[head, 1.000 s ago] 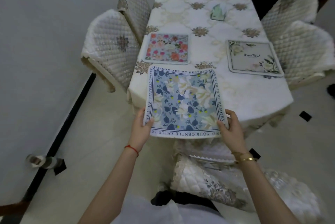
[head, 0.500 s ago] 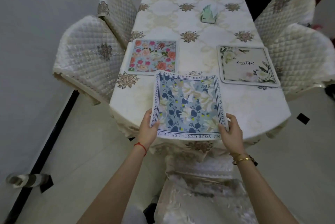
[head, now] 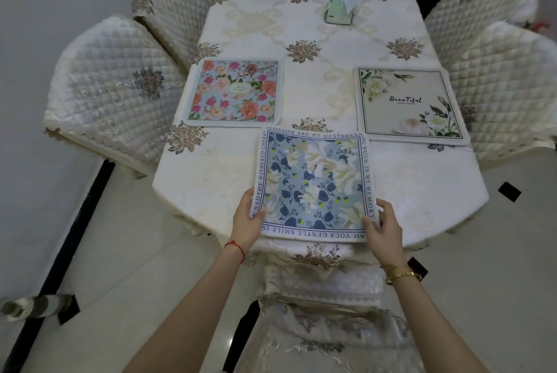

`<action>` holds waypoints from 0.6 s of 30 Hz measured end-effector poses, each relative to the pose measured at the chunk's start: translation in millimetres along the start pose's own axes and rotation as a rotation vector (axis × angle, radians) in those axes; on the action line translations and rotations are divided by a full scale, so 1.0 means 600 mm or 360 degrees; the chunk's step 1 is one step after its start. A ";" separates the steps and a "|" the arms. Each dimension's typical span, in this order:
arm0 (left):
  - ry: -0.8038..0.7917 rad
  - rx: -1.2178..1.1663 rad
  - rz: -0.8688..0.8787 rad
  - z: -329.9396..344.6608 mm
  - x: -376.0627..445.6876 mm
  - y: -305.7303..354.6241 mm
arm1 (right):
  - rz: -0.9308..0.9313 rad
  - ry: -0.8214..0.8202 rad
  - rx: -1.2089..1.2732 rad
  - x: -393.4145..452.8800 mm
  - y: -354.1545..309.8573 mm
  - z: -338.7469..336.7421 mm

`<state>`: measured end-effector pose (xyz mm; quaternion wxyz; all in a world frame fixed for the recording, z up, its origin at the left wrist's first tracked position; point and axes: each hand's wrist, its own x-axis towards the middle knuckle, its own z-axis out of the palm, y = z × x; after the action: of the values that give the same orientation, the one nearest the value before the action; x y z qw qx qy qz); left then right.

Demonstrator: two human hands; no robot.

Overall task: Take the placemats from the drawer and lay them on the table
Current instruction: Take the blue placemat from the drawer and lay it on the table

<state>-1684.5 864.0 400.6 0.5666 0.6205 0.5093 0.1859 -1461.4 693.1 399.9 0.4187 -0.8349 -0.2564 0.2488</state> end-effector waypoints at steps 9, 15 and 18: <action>0.0066 0.0047 0.0011 0.008 0.010 -0.024 | 0.0077 0.0036 -0.0026 0.007 0.023 0.010; 0.0150 0.0085 0.0059 0.011 0.005 -0.040 | 0.0072 0.0032 -0.0093 0.012 0.028 0.007; 0.0181 0.0066 0.0069 0.008 0.002 -0.042 | 0.0058 0.0012 -0.0087 0.010 0.025 0.008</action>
<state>-1690.8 858.6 376.4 0.5197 0.6314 0.5308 0.2224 -1456.6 691.8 383.7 0.3922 -0.8514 -0.2465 0.2462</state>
